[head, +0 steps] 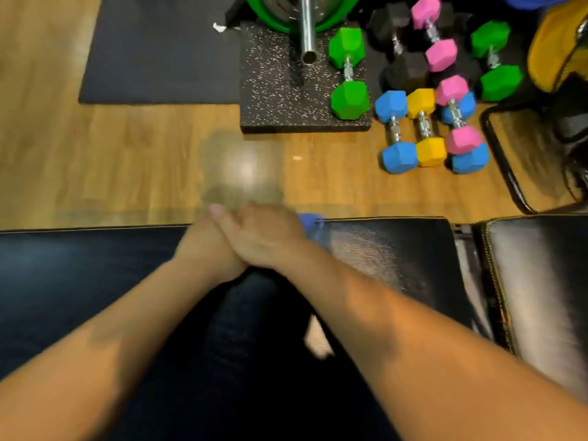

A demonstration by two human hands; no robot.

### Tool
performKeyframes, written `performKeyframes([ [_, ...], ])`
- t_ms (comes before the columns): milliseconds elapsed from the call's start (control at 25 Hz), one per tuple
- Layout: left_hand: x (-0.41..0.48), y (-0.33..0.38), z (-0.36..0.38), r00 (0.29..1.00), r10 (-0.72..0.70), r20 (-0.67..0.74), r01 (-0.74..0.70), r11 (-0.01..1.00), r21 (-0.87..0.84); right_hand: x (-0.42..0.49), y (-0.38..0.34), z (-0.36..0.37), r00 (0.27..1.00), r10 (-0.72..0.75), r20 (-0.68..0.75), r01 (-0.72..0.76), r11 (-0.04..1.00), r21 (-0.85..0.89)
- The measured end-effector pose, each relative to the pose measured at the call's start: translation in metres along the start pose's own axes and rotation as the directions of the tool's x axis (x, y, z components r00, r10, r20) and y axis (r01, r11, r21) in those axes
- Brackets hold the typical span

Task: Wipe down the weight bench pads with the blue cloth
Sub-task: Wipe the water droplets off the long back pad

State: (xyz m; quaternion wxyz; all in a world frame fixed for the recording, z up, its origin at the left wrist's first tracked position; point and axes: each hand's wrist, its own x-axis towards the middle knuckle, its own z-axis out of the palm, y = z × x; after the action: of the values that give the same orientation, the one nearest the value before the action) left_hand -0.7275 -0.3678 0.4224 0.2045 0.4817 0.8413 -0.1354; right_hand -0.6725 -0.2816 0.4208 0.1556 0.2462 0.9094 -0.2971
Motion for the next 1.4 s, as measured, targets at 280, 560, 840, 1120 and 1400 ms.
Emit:
performKeyframes([
  [280,-0.009,-0.032,0.008,0.996,-0.083,-0.024,0.076,0.973,-0.219,-0.003,-0.003,0.012,0.985,-0.173,-0.013,0.172,0.983,-0.066],
  [560,0.008,0.044,0.008,0.972,0.133,-0.196,-0.167,0.971,-0.170,-0.044,0.084,0.013,0.951,-0.110,-0.288,0.001,0.935,-0.355],
  [840,-0.137,0.090,0.060,0.963,0.199,-0.182,-0.188,0.979,0.078,-0.157,0.078,0.083,0.951,-0.287,-0.114,0.187,0.829,-0.527],
  [1120,-0.170,0.149,0.060,0.975,0.065,-0.213,-0.102,0.981,-0.167,-0.181,0.157,0.044,0.913,-0.405,-0.053,0.336,0.817,-0.468],
  [1400,-0.118,0.169,0.022,0.987,-0.072,-0.143,0.032,0.964,-0.265,-0.187,0.151,0.058,0.940,-0.271,-0.205,0.187,0.916,-0.355],
])
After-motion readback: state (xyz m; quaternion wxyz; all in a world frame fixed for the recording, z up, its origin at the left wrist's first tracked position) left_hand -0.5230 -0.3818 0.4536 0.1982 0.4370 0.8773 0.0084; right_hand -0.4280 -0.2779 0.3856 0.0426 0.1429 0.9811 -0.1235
